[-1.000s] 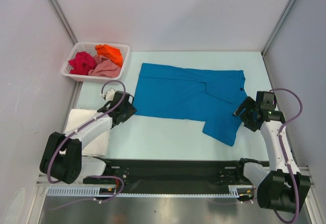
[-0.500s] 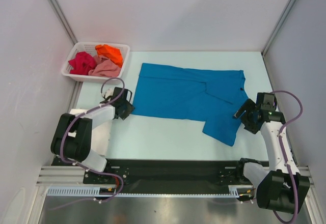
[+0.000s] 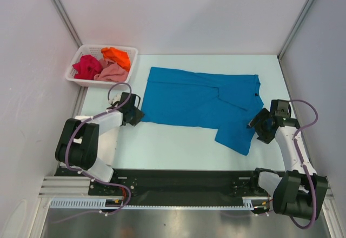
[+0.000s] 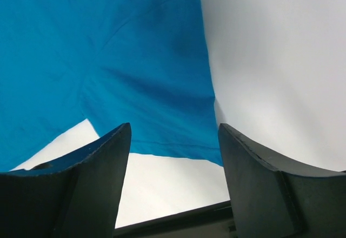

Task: Fold and stack the t-shirts
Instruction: Fold the tshirt

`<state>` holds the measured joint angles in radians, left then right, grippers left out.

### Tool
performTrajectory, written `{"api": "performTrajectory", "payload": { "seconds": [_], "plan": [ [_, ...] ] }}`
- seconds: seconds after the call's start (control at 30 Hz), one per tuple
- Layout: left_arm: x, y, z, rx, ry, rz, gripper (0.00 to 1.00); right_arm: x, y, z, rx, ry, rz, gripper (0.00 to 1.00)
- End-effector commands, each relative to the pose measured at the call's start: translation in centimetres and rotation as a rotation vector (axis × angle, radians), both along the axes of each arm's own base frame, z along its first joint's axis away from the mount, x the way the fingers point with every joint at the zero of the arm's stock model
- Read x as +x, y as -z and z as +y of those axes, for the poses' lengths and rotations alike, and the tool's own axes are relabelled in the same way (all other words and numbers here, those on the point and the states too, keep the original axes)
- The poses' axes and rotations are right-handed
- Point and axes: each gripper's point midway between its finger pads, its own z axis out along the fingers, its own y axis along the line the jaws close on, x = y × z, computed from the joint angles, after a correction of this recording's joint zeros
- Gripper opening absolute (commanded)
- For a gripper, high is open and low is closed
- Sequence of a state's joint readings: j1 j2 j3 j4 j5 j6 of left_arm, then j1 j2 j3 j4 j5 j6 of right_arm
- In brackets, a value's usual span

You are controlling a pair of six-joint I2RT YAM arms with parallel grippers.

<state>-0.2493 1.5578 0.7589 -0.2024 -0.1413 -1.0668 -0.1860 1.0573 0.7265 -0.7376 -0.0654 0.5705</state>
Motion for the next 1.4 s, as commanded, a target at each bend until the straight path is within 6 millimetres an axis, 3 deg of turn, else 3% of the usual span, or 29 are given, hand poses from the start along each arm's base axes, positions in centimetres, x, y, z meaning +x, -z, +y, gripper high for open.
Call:
{"api": "performTrajectory", "payload": {
  "seconds": [0.0, 0.13, 0.23, 0.43, 0.67, 1.0, 1.2, 1.37],
  "plan": [
    [-1.7, 1.0, 0.2, -0.021, -0.021, 0.059, 0.36, 0.5, 0.6, -0.6, 0.005, 0.07, -0.007, 0.7],
    [-1.4, 1.1, 0.3, -0.037, -0.012, 0.05, 0.11, 0.8, 1.2, -0.8, 0.014, 0.085, -0.004, 0.66],
    [-1.1, 1.4, 0.2, -0.054, 0.007, 0.052, 0.0, 0.5, 2.1, -0.9, 0.016, 0.097, 0.031, 0.59],
    [0.1, 0.1, 0.2, -0.039, 0.056, -0.009, 0.0, -0.2, 4.6, -1.7, -0.008, 0.125, 0.092, 0.48],
    [0.7, -2.6, 1.1, 0.004, 0.05, -0.103, 0.0, 1.1, 6.8, -2.5, -0.012, 0.13, 0.09, 0.47],
    [0.9, -3.0, 0.6, -0.019, 0.058, -0.108, 0.0, 0.4, 8.5, -1.9, 0.033, 0.186, 0.103, 0.41],
    [1.1, -3.8, 0.9, -0.006, 0.057, -0.131, 0.0, -0.2, 9.0, -1.9, 0.038, 0.238, 0.097, 0.3],
    [1.0, -4.0, 0.9, -0.005, 0.059, -0.135, 0.0, 0.4, 8.4, -2.2, 0.028, 0.235, 0.04, 0.12]
  ]
}}
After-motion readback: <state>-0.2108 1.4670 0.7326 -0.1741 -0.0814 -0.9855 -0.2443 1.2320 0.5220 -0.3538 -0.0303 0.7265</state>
